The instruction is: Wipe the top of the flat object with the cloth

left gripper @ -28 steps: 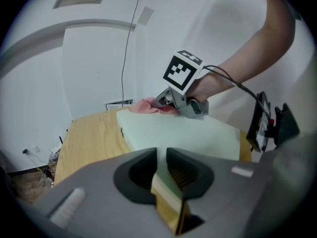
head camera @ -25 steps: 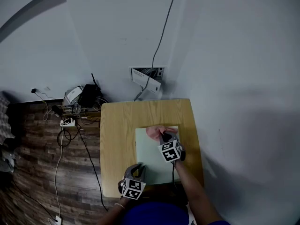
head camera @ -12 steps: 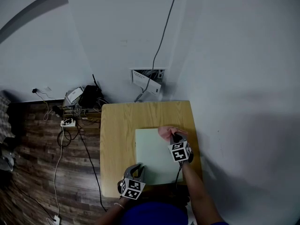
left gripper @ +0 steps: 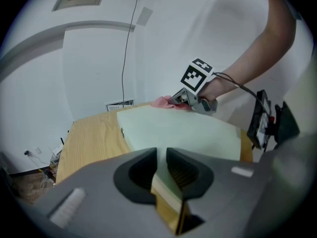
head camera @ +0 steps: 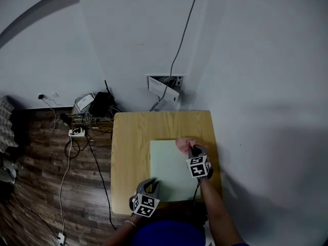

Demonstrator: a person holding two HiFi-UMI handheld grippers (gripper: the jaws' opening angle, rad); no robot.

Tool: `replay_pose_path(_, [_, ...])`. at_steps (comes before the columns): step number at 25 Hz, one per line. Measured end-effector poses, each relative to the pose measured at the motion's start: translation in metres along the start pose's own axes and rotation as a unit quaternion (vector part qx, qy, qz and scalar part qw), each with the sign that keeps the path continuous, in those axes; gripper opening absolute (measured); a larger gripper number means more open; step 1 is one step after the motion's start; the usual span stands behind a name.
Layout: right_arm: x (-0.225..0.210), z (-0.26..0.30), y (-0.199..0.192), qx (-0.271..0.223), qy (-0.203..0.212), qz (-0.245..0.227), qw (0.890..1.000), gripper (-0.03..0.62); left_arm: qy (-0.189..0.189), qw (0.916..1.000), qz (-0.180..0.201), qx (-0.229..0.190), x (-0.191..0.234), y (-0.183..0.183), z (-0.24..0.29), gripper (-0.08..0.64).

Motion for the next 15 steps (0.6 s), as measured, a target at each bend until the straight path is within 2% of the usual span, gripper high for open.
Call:
replay_pose_path(10, [0.0009, -0.0008, 0.0008, 0.000, -0.003, -0.001, 1.000, 0.014, 0.002, 1.0000, 0.003, -0.002, -0.0006, -0.0003, -0.0005, 0.063])
replay_pose_path(15, [-0.0012, -0.0013, -0.0020, -0.016, 0.001, 0.034, 0.999, 0.014, 0.003, 1.0000, 0.006, -0.004, -0.0008, -0.0006, -0.0006, 0.063])
Point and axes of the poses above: the fingertips, and each gripper's own axes: z forward along the fingers, x to its left, y out of its top, the point moved 10 cm from there along -z, backward along the fingers, and after that the axes turned 11 degrees about y, right-handed, at the moved point
